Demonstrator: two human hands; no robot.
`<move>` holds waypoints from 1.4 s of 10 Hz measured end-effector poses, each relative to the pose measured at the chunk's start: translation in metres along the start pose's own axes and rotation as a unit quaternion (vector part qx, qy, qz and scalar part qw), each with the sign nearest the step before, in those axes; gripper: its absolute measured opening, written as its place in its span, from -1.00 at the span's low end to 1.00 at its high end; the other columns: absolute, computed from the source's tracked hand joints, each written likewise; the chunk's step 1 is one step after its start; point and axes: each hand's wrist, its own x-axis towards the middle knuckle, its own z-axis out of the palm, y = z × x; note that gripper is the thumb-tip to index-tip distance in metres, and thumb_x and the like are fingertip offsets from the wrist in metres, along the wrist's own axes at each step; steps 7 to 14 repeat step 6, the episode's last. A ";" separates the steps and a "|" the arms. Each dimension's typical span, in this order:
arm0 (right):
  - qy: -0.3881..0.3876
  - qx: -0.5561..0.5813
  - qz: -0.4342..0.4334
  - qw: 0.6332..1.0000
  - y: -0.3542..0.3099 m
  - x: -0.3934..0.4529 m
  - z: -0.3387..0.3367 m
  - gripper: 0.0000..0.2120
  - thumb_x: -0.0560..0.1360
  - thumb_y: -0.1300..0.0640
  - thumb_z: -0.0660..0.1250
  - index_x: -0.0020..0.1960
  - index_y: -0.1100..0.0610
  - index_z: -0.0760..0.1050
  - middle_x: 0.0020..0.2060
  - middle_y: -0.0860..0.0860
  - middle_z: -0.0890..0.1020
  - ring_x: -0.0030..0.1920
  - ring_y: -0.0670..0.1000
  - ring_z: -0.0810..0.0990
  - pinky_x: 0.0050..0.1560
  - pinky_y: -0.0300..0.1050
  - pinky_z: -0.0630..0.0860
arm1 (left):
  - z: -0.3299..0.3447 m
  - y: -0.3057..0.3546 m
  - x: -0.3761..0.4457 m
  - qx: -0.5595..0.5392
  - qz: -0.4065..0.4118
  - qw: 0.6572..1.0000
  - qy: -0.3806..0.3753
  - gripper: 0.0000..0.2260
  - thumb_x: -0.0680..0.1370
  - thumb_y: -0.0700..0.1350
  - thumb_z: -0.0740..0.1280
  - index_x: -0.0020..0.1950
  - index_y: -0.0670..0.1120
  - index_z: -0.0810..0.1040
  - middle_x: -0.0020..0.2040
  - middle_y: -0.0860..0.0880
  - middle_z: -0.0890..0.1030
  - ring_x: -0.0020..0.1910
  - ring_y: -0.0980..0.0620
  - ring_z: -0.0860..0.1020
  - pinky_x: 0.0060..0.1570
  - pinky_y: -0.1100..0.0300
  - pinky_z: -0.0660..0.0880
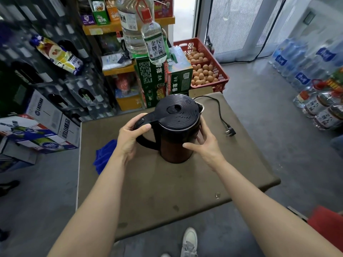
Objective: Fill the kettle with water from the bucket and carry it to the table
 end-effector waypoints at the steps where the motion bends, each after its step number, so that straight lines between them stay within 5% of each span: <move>1: 0.009 -0.008 0.004 1.000 0.002 -0.003 0.003 0.05 0.29 0.35 0.59 0.61 0.03 0.08 0.41 -0.17 0.41 0.39 -0.25 0.40 0.44 -0.14 0.33 | 0.001 -0.001 -0.006 0.015 0.006 1.000 -0.005 -0.54 0.24 -0.08 0.58 0.13 0.04 0.66 0.10 0.01 0.70 0.15 0.03 0.61 0.19 0.17 0.46; 2: 0.023 -0.032 0.004 0.999 -0.005 -0.004 0.008 0.06 0.28 0.25 0.61 0.60 -0.03 0.09 0.43 -0.13 0.41 0.45 -0.10 0.35 0.47 0.00 0.31 | 0.002 0.004 -0.010 0.038 0.015 0.999 -0.002 -0.53 0.25 -0.04 0.58 0.15 0.04 0.65 0.13 0.00 0.69 0.17 0.05 0.60 0.17 0.21 0.47; 4: 0.060 -0.123 0.004 0.991 -0.018 -0.012 0.008 -0.06 0.35 0.28 0.56 0.58 0.00 0.17 0.45 -0.02 0.44 0.44 -0.05 0.37 0.43 -0.05 0.33 | 0.006 0.014 -0.019 0.146 0.036 0.989 -0.009 -0.66 0.39 -0.10 0.54 0.13 0.09 0.63 0.10 0.10 0.67 0.15 0.11 0.59 0.05 0.30 0.44; 6: 0.083 -0.188 0.032 0.978 -0.036 -0.030 -0.003 -0.43 0.39 0.39 0.48 0.38 0.21 0.49 0.17 0.04 0.64 0.13 0.01 0.63 0.10 -0.25 0.50 | -0.016 0.018 -0.040 0.346 -0.042 0.933 0.086 -0.32 0.39 0.00 0.54 0.46 0.01 0.38 0.29 0.00 0.49 0.23 -0.02 0.48 0.19 0.02 0.46; 14: 0.083 -0.188 0.032 0.978 -0.036 -0.030 -0.003 -0.43 0.39 0.39 0.48 0.38 0.21 0.49 0.17 0.04 0.64 0.13 0.01 0.63 0.10 -0.25 0.50 | -0.016 0.018 -0.040 0.346 -0.042 0.933 0.086 -0.32 0.39 0.00 0.54 0.46 0.01 0.38 0.29 0.00 0.49 0.23 -0.02 0.48 0.19 0.02 0.46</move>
